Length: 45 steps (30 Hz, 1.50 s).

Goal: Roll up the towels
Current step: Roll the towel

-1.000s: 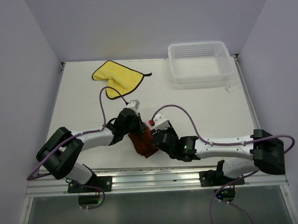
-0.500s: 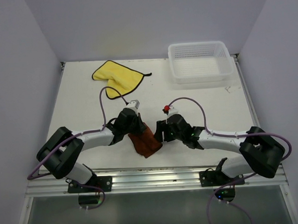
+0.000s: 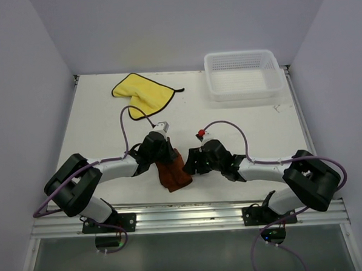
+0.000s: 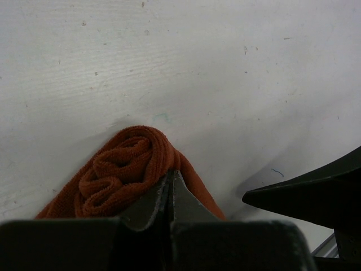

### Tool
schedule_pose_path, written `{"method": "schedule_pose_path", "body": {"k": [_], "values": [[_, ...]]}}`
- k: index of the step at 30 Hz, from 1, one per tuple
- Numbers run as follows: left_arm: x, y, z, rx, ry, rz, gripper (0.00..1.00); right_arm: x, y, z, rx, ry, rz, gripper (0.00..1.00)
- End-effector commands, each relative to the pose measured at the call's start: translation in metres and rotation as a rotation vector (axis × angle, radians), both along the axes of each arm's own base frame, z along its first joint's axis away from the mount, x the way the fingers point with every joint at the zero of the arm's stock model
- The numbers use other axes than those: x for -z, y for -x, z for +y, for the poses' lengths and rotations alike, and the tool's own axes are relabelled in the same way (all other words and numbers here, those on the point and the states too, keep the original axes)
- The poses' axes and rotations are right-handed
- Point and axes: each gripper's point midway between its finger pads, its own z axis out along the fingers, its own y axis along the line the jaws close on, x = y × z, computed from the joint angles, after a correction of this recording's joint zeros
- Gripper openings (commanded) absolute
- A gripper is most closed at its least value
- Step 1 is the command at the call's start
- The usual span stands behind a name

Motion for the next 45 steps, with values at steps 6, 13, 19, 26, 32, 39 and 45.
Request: {"method": "schedule_pose_path", "body": {"k": [6, 13, 19, 26, 32, 39, 45], "values": [[0.030, 0.019, 0.024, -0.027, -0.111, 0.082, 0.00, -0.036, -0.006, -0.013, 0.082, -0.054, -0.067, 0.60], [0.030, 0.017, 0.021, -0.024, -0.108, 0.083, 0.00, -0.034, -0.001, -0.006, 0.041, -0.076, -0.034, 0.63], [0.030, 0.018, 0.021, -0.026, -0.104, 0.086, 0.00, -0.016, 0.010, 0.012, -0.010, -0.140, 0.049, 0.63], [0.030, 0.018, 0.022, -0.029, -0.103, 0.087, 0.00, -0.001, 0.018, 0.018, -0.039, -0.168, 0.096, 0.62], [0.030, 0.018, 0.022, -0.033, -0.102, 0.086, 0.00, 0.002, 0.025, 0.027, -0.072, -0.222, 0.138, 0.34], [0.020, 0.013, 0.019, -0.034, -0.094, 0.069, 0.00, -0.006, 0.022, 0.026, -0.071, -0.212, 0.103, 0.00], [-0.021, -0.016, 0.007, -0.046, -0.094, -0.011, 0.01, -0.019, 0.001, -0.008, -0.027, 0.016, -0.063, 0.00]]}}
